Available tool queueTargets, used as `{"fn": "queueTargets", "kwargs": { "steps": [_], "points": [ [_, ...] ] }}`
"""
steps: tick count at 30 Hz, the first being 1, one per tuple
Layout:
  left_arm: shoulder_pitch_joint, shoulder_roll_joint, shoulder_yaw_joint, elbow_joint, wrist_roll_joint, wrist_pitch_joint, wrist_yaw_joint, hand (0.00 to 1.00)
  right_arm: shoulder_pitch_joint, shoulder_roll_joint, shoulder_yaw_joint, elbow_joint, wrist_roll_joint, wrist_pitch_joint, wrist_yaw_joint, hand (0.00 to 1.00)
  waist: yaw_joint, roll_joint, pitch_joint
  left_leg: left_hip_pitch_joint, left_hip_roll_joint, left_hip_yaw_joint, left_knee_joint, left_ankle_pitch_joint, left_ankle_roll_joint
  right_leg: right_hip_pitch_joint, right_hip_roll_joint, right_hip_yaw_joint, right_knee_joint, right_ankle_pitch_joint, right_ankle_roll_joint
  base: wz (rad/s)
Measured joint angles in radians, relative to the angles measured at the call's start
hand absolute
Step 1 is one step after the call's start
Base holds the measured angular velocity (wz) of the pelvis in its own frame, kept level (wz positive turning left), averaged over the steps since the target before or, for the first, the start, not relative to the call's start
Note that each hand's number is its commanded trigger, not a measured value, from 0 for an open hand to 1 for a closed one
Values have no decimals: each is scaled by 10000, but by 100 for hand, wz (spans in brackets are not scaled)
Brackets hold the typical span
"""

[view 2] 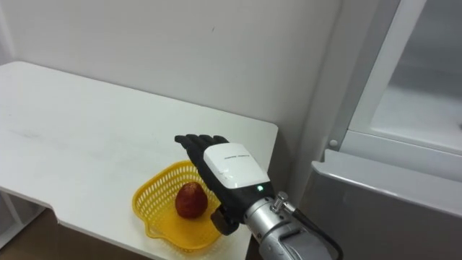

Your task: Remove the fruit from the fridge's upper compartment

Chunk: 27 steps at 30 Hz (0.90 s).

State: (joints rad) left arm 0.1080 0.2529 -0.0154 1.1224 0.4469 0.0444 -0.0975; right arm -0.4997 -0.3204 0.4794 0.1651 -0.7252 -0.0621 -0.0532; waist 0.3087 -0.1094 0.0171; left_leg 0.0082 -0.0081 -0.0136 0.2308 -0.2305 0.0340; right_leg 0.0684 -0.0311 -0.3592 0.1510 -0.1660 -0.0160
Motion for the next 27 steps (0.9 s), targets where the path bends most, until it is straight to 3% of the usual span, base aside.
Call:
{"fn": "queueTargets", "kwargs": {
  "steps": [10,15,21,27],
  "points": [
    [1,-2,0,-3,9,0,62,0,0,0,-1,-3,98,-1,0,0,-10,20,-3,11,-1,44,0,0,0,3,0,32,1,0,0,0],
    [-3,-1,-3,-15,211,-1,63,0,-1,0,-3,-13,149,-13,-1,0,-21,45,-57,17,0,44,-81,4,8,8,7,91,6,0,0,0],
    [-36,-6,-108,69,155,-23,247,0,-13,16,-55,-640,1162,-94,-101,0,-102,59,-72,61,-7,47,-60,17,25,18,-7,170,6,0,0,0],
    [81,-28,-63,86,162,-33,516,0,-33,185,-1073,-2086,2554,-334,-741,0,-219,182,-10,196,-17,89,-75,20,30,123,-12,371,0,-1,1,-2]
  ]
}}
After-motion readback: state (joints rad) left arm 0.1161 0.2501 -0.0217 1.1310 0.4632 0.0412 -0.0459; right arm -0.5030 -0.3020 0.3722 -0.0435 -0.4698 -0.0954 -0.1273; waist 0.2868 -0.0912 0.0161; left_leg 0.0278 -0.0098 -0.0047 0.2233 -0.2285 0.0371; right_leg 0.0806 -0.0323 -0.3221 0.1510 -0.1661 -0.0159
